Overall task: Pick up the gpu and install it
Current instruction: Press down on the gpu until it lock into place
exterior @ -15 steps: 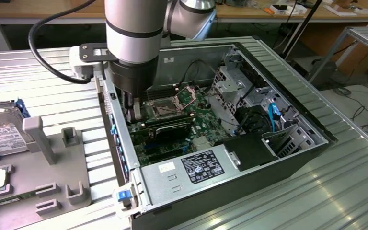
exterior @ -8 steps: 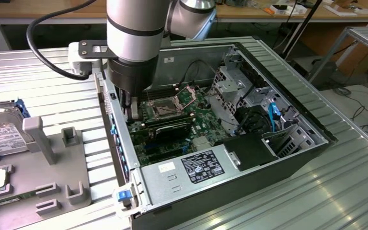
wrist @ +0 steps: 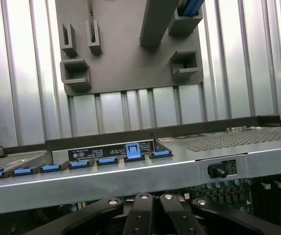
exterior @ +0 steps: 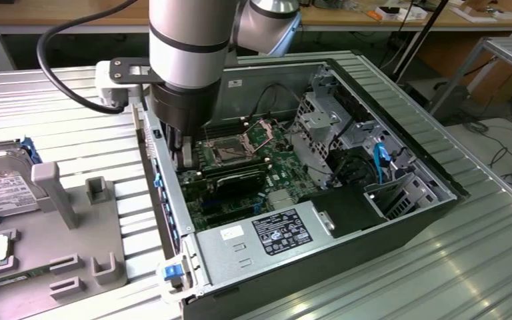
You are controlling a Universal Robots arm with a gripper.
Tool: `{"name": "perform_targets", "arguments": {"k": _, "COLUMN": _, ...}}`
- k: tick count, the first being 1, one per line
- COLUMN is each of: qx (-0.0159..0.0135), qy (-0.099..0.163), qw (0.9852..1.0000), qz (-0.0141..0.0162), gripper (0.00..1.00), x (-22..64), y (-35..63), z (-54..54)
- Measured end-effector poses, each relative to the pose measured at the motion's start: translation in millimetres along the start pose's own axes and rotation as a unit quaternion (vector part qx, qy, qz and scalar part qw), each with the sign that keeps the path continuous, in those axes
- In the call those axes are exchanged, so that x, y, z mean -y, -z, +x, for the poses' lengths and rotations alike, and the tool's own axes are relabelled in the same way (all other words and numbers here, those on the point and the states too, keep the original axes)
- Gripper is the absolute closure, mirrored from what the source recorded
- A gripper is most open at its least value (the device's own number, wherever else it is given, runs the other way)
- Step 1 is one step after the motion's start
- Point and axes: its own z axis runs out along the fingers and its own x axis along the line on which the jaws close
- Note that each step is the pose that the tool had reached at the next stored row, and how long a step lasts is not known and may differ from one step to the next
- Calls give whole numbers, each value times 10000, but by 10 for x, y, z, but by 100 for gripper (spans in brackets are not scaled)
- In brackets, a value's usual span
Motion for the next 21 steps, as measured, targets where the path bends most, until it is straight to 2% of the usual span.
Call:
{"name": "perform_targets", "arguments": {"k": 3, "qx": 2, "qy": -9, "qw": 10000, "qz": -5, "gripper": 89, "x": 3, "y": -1, "z": 25}}
{"name": "perform_targets", "arguments": {"k": 5, "qx": 2, "qy": -29, "qw": 10000, "qz": -23, "gripper": 89, "x": 3, "y": 0, "z": 25}}
{"name": "perform_targets", "arguments": {"k": 7, "qx": 4, "qy": -45, "qw": 10000, "qz": -56, "gripper": 89, "x": 1, "y": 3, "z": 16}}
{"name": "perform_targets", "arguments": {"k": 10, "qx": 31, "qy": -76, "qw": 9999, "qz": -80, "gripper": 89, "x": 3, "y": 2, "z": 26}}
{"name": "perform_targets", "arguments": {"k": 15, "qx": 70, "qy": -136, "qw": 9998, "qz": -94, "gripper": 89, "x": 4, "y": -3, "z": 34}}
{"name": "perform_targets", "arguments": {"k": 18, "qx": 85, "qy": -176, "qw": 9997, "qz": -127, "gripper": 89, "x": 3, "y": 27, "z": 31}}
{"name": "perform_targets", "arguments": {"k": 19, "qx": 80, "qy": -193, "qw": 9997, "qz": -154, "gripper": 89, "x": 0, "y": 54, "z": 31}}
{"name": "perform_targets", "arguments": {"k": 21, "qx": 87, "qy": -215, "qw": 9996, "qz": -183, "gripper": 89, "x": -2, "y": 83, "z": 29}}
